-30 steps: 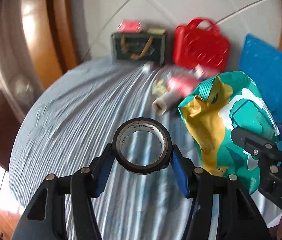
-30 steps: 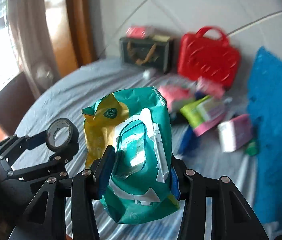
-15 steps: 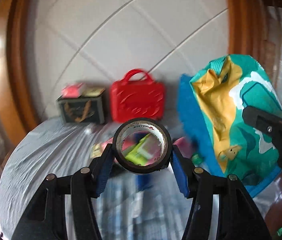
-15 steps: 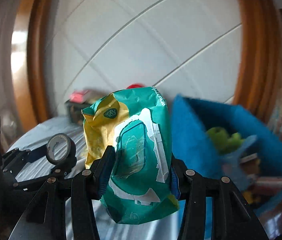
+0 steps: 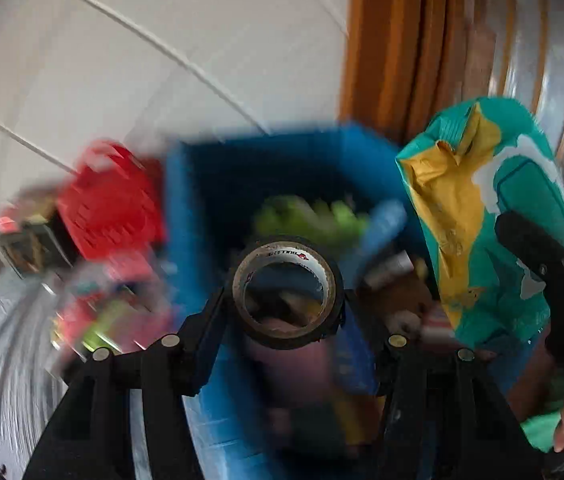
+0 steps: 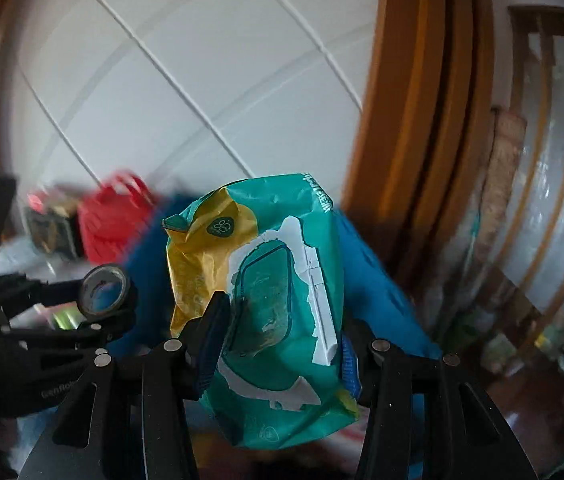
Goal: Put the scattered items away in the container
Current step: 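Carry the tape roll and wipes pack over the blue crate and release both, then withdraw both open tools from the crate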
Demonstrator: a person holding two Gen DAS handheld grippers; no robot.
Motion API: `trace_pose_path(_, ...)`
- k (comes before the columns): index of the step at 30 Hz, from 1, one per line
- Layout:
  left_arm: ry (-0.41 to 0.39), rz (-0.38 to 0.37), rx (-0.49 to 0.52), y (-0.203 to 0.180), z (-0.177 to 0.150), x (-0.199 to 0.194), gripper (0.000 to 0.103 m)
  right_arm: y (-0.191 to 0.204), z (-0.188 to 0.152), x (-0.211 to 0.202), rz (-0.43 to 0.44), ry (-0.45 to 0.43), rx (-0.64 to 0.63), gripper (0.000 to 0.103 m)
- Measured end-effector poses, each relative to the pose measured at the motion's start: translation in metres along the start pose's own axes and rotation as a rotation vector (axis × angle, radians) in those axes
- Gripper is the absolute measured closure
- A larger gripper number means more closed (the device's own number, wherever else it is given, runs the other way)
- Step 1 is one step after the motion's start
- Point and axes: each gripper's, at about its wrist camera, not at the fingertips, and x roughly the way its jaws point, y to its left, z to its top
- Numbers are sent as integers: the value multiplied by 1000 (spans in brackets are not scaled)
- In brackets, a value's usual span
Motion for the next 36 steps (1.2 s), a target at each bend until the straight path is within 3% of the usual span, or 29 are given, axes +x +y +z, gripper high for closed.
trace_pose_path(2,129,40,31,-25,6,37,48,-28,-6,31,19,98,-12,55)
trace_pose_path(5,239,47,56,-48,6,68,48,-45,-13,58,39,177,-37,55)
trace_pose_path(10,281,66,46,-64,3,84,45,-61,-28,92,91,269,-56,55)
trace_pose_path(13,277,72,30,-61,8,89,29,-60,-35,104,120,313,-72,54)
trace_pose_path(17,249,84,21,-58,12,85,28,-65,-38,119,139,371,-87,52)
trace_pose_path(22,219,97,5,-59,9,74,28,-68,-47,131,166,409,-74,39)
trace_pose_path(23,210,107,-1,-59,8,72,28,-68,-46,132,168,408,-73,36)
trace_pose_path(25,194,117,-1,-59,6,65,27,-70,-47,130,134,406,-72,17)
trace_pose_path(28,160,116,-4,-56,2,50,23,-79,-49,123,122,401,-39,0)
trace_pose_path(33,62,124,-6,-43,-9,9,23,-89,-49,95,94,364,-5,0)
trace_pose_path(36,-12,138,27,-33,-18,-22,23,-86,-46,58,106,295,25,0)
